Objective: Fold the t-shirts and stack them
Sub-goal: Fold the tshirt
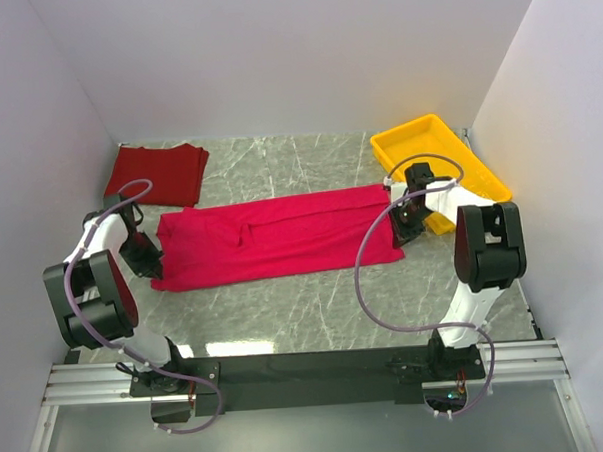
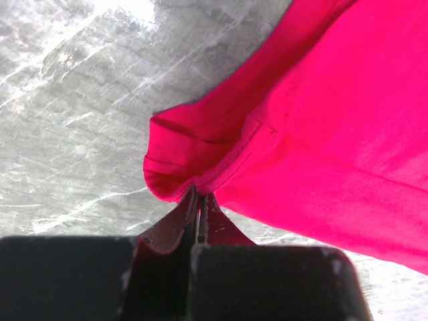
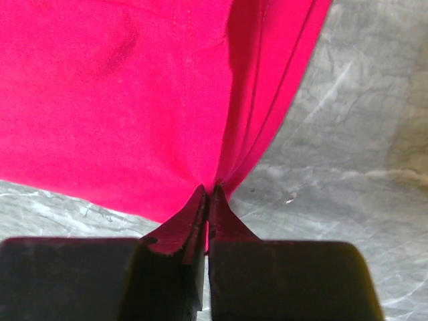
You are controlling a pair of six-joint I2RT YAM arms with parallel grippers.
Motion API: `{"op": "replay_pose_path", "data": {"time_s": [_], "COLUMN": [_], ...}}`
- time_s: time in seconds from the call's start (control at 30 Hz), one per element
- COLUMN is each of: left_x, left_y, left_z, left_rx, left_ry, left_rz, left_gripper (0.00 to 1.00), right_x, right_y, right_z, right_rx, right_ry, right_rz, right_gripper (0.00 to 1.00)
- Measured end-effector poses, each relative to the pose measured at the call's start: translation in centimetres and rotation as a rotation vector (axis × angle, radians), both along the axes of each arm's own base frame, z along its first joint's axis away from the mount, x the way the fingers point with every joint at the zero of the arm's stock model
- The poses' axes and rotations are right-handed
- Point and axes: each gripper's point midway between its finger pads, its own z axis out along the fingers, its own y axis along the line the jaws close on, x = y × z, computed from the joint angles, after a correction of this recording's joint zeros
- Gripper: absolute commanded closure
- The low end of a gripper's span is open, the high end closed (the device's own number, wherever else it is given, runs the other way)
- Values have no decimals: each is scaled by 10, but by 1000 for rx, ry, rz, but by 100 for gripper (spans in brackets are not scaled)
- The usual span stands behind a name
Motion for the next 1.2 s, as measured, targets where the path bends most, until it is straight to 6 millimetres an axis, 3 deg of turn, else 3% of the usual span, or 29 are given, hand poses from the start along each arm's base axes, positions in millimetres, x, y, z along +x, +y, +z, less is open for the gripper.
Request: {"op": "replay_pose_path", "data": {"time_s": [0.43, 0.9, 1.03, 1.2], "left_x": [-3, -41, -41, -39], "left_y": [3, -5, -2, -3], "left_z": [27, -5, -5, -12], "left_rx": [22, -27, -25, -52], "left_ry": [-74, 83, 82, 99], "left_rz": [93, 191, 218, 219], "left_gripper": [99, 99, 99, 99], "right_x": [-9, -34, -33, -36], "right_y": [-5, -29, -28, -27], "right_z": [24, 0, 1, 3], "right_rx": [-21, -55, -27, -7], "right_ry": [-81, -19, -23, -21], "right_rz": [-6, -23, -21, -2], "right_gripper": [100, 100, 75, 70]}}
